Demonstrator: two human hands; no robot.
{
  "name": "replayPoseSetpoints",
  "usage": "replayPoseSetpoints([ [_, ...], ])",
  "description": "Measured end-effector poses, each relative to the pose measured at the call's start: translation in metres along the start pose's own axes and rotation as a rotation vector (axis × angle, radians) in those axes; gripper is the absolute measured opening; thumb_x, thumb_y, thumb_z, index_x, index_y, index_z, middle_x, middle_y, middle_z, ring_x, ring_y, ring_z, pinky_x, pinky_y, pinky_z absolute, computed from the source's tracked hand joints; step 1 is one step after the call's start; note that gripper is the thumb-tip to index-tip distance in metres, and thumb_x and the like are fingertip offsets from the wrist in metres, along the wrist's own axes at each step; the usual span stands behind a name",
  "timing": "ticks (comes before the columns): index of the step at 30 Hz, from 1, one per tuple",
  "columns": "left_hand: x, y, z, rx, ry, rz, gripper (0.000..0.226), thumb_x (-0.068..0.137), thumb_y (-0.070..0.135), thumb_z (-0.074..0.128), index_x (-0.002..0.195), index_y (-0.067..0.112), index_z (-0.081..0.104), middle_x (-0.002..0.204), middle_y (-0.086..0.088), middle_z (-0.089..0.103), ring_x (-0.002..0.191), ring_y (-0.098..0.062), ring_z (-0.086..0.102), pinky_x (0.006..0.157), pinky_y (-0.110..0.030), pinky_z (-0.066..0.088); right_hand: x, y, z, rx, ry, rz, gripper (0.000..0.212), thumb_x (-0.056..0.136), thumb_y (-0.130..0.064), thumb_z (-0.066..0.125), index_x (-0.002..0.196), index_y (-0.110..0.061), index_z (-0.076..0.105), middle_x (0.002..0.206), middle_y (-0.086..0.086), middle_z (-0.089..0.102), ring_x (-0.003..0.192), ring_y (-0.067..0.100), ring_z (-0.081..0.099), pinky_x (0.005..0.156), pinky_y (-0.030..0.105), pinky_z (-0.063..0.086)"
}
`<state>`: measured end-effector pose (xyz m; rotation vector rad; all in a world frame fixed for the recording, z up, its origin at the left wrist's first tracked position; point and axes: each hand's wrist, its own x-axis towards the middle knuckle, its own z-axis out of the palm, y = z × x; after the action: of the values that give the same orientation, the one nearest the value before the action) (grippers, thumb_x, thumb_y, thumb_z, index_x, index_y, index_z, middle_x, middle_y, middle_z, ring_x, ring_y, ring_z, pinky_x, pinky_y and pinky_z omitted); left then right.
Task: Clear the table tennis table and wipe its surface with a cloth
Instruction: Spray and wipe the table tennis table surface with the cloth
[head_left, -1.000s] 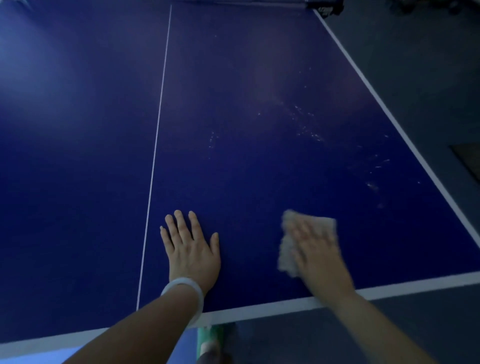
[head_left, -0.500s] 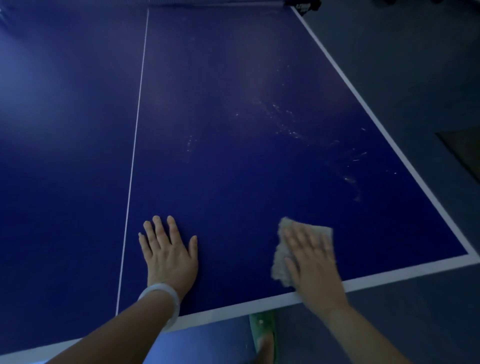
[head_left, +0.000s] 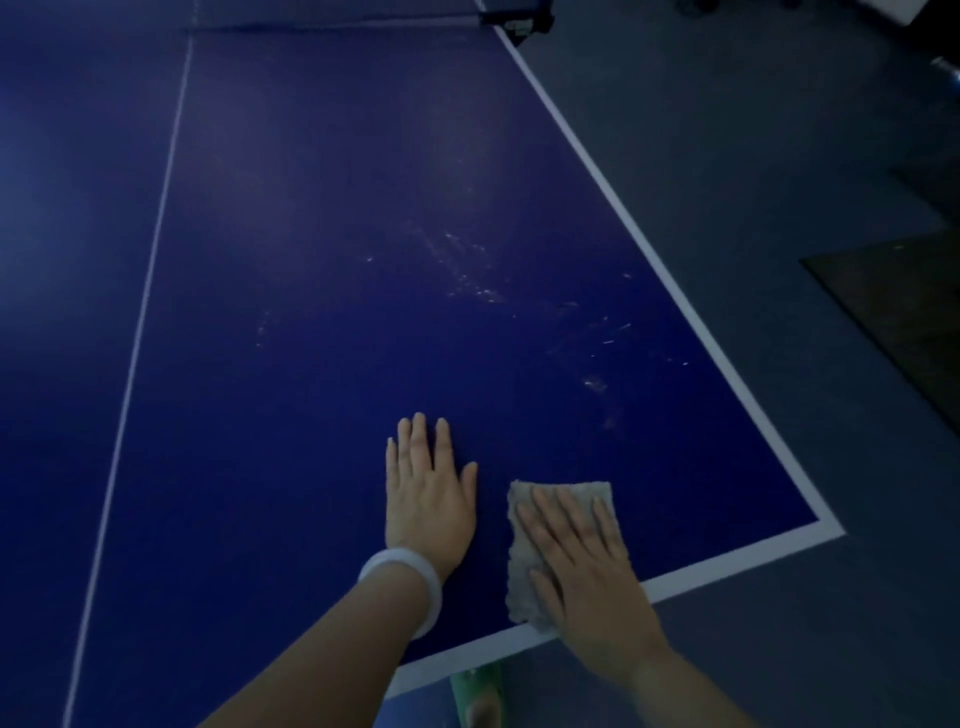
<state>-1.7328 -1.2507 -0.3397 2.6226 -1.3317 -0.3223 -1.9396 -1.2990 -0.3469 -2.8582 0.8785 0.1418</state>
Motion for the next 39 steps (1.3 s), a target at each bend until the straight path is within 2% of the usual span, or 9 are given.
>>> replayPoseSetpoints([
  [4,0.007,0.024,0.02,0.099,0.03,-0.105,0.07,0.098,0.053,-0.002,0.155,0.013,0.0,0.162,-0.017,-0.002,0.15,-0.032,-0.008,0.121,-0.05,-0.006,-0.017,0.078,-0.007,-0.016,-0.002,0.13,0.057,0.103,-0.043,0.006,0.157,-0.024,0.004,0.165,-0.005,0.002,0.152,0.018,0.003,0.117,0.055,0.015],
  [9,0.009,0.026,0.023,0.124,0.014,-0.129,0.07,0.096,0.053,-0.001,0.155,0.013,0.006,0.162,-0.017,0.005,0.15,-0.031,-0.003,0.121,-0.051,-0.001,0.022,0.115,-0.019,0.115,0.097,0.786,0.058,0.1,-0.044,-0.003,0.154,-0.026,-0.009,0.164,0.003,-0.003,0.151,0.023,-0.002,0.119,0.056,0.006],
  [13,0.008,0.029,0.019,0.115,-0.003,-0.138,0.07,0.097,0.051,-0.003,0.155,0.014,0.001,0.162,-0.016,-0.001,0.15,-0.03,-0.01,0.121,-0.048,-0.007,0.033,0.046,-0.015,0.073,0.066,0.294,0.068,0.098,-0.042,0.031,0.157,-0.02,0.005,0.165,0.003,0.005,0.151,0.026,0.005,0.118,0.056,0.012],
  [16,0.008,0.029,0.018,0.095,0.005,-0.147,0.068,0.098,0.05,-0.001,0.155,0.014,0.0,0.162,-0.015,-0.002,0.15,-0.029,-0.011,0.121,-0.047,-0.009,0.006,0.069,-0.011,0.026,0.019,0.013,0.06,0.102,-0.043,0.025,0.157,-0.022,0.011,0.164,-0.001,0.007,0.151,0.023,0.01,0.116,0.053,0.012],
  [21,0.007,0.031,0.016,0.071,-0.004,-0.147,0.069,0.097,0.048,0.014,0.155,0.012,0.011,0.162,-0.017,0.006,0.15,-0.029,-0.004,0.121,-0.049,-0.002,-0.026,0.174,-0.022,-0.014,0.016,0.461,0.06,0.1,-0.042,0.002,0.156,-0.021,-0.003,0.164,-0.002,-0.005,0.151,0.019,-0.005,0.12,0.057,0.006],
  [24,0.007,0.03,0.015,0.084,-0.008,-0.149,0.063,0.101,0.044,0.013,0.155,0.011,0.015,0.161,-0.019,0.009,0.15,-0.03,-0.002,0.121,-0.05,-0.001,-0.005,0.172,-0.029,0.03,0.024,0.617,0.064,0.095,-0.046,-0.008,0.154,-0.023,-0.012,0.163,-0.001,-0.012,0.15,0.017,-0.014,0.121,0.052,-0.006],
  [30,0.01,0.031,0.01,0.017,0.024,-0.15,0.072,0.096,0.052,0.01,0.151,0.009,0.028,0.159,-0.02,0.017,0.15,-0.032,0.006,0.122,-0.049,0.001,-0.016,0.154,-0.023,-0.036,-0.05,0.094,0.058,0.104,-0.04,0.011,0.157,-0.016,0.012,0.164,0.004,0.01,0.15,0.027,0.015,0.115,0.053,0.014],
  [34,0.027,0.048,0.009,-0.074,0.048,-0.26,0.071,0.096,0.051,0.018,0.153,0.01,0.024,0.161,-0.017,0.011,0.15,-0.028,0.002,0.122,-0.048,0.0,-0.025,0.212,-0.035,-0.092,-0.06,0.162,0.058,0.104,-0.04,0.007,0.154,-0.015,0.019,0.159,0.008,0.026,0.144,0.028,0.03,0.109,0.059,0.026],
  [39,0.042,0.084,0.021,0.027,0.058,-0.446,0.073,0.096,0.052,0.016,0.155,0.008,0.009,0.162,-0.018,0.003,0.15,-0.032,-0.006,0.12,-0.053,-0.004,0.022,0.243,-0.041,-0.099,-0.107,0.111,0.06,0.103,-0.038,0.007,0.153,-0.011,0.027,0.162,0.007,0.018,0.148,0.027,0.022,0.112,0.06,0.025],
])
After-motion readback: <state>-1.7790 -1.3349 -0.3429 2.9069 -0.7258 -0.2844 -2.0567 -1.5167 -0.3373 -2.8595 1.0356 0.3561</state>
